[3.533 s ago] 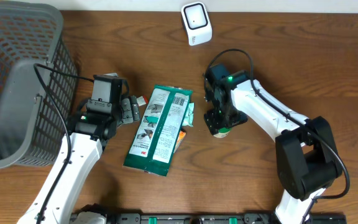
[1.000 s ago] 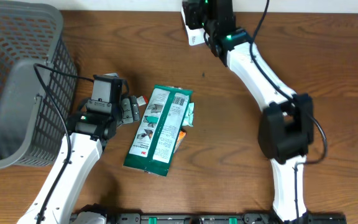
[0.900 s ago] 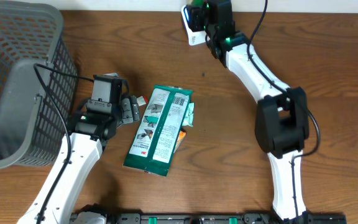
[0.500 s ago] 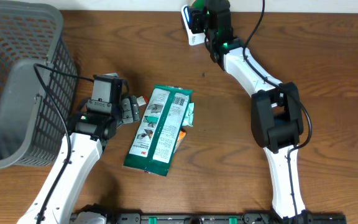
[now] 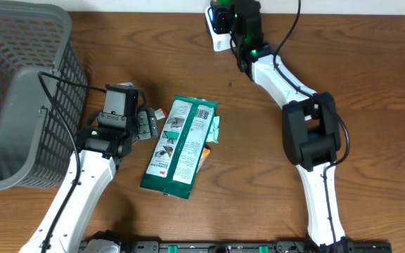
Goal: Scan the item barcode
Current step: 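Move the jar to the far right and set it on the table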
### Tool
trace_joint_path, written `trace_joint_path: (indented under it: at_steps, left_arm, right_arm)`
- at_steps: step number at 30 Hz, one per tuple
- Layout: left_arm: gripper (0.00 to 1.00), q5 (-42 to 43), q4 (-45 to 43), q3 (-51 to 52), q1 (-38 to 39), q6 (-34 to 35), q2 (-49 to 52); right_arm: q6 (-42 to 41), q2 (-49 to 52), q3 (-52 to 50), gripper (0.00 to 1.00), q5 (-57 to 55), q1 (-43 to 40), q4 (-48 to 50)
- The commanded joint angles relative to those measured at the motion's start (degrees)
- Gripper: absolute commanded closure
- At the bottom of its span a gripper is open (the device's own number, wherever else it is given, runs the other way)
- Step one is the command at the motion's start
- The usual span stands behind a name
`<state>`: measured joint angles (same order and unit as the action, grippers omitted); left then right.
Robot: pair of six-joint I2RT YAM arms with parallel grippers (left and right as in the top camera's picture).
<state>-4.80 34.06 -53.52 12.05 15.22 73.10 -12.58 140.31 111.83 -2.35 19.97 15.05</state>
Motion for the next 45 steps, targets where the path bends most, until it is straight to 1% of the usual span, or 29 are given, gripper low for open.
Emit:
trace_joint_path:
  at_steps: [1,3,6,9,10,11,12,13,16,19,22,24,26,29,32,36,40,42,45]
  left_arm:
    - [0.12,-0.15,-0.02,-1.09,-0.26,0.31,0.24]
    - [0.12,-0.15,-0.02,-1.09,-0.26,0.31,0.24]
    - [0.12,-0.15,-0.02,-1.09,-0.26,0.33,0.24]
    - [0.12,-0.15,-0.02,-1.09,-0.26,0.31,0.24]
    - [0.12,-0.15,-0.02,-1.09,-0.26,0.33,0.24]
    - [0.12,-0.15,-0.02,-1.09,-0.26,0.33,0.24]
    - [0.12,-0.15,-0.02,-1.09,-0.26,0.33,0.24]
    - [0.12,-0.15,-0.02,-1.09,-0.26,0.33,0.24]
    - [0.12,-0.15,-0.02,-1.09,-0.26,0.33,0.24]
    - [0.12,-0.15,-0.02,-1.09,-0.26,0.31,0.24]
    - [0.12,-0.15,-0.04,-1.09,-0.26,0.33,0.24]
    - [0.12,-0.15,-0.02,-1.09,-0.26,0.31,0.22]
    - [0.12,-0.15,-0.02,-1.09,-0.26,0.33,0.24]
    - [0.12,-0.15,-0.02,-1.09,-0.26,0.33,0.24]
    - [0.12,-0.15,-0.02,-1.09,-0.26,0.33,0.24]
    - [0.12,-0.15,-0.02,-1.09,-0.26,0.33,0.24]
    - [0.12,-0.15,-0.04,-1.09,-0.26,0.33,0.24]
    - [0.12,-0.15,-0.02,-1.09,-0.26,0.31,0.24]
    - [0.12,-0.15,-0.02,-1.09,-0.26,0.31,0.24]
  right_arm:
    - [-0.63,1.70,0.94,0.99,-0.02,-0.02,3.37]
    - [-0.24,0.79,0.94,0.99,0.70,-0.02,4.87]
    - [1.16,-2.21,0.94,0.99,1.36,-0.17,3.32]
    - [2.43,-7.96,0.94,0.99,1.42,-0.33,-2.86]
    - [2.40,-10.51,0.94,0.99,1.44,-0.33,-6.38]
    - [2.43,-13.57,0.94,0.99,1.81,-0.33,-10.99]
    - [2.45,-19.45,0.94,0.99,1.99,-0.33,-21.70]
    - [2.78,-22.64,0.94,0.99,1.99,-0.33,-28.00]
    - [6.73,-31.21,0.94,0.99,1.57,-1.07,-45.99]
    - [9.64,-37.51,0.94,0.99,-0.83,-2.67,-62.55]
    - [9.68,-41.03,0.94,0.99,-2.80,-5.29,-77.44]
    - [9.68,-41.64,0.92,0.99,-2.80,-7.48,-85.72]
    - [9.68,-41.35,0.55,0.99,-2.86,-9.68,-91.38]
    - [7.13,-40.96,-2.64,0.99,-3.48,-13.27,-92.85]
    - [5.75,-40.92,-8.85,0.99,-3.85,-17.38,-90.38]
    - [4.57,-40.87,-19.45,0.99,-3.82,-23.50,-82.16]
    - [-0.94,-40.85,-29.81,0.99,-3.80,-30.45,-72.22]
    - [-1.36,-40.85,-34.99,0.95,-3.41,-34.32,-66.66]
    - [-1.36,-40.85,-39.45,0.96,-2.95,-38.01,-61.07]
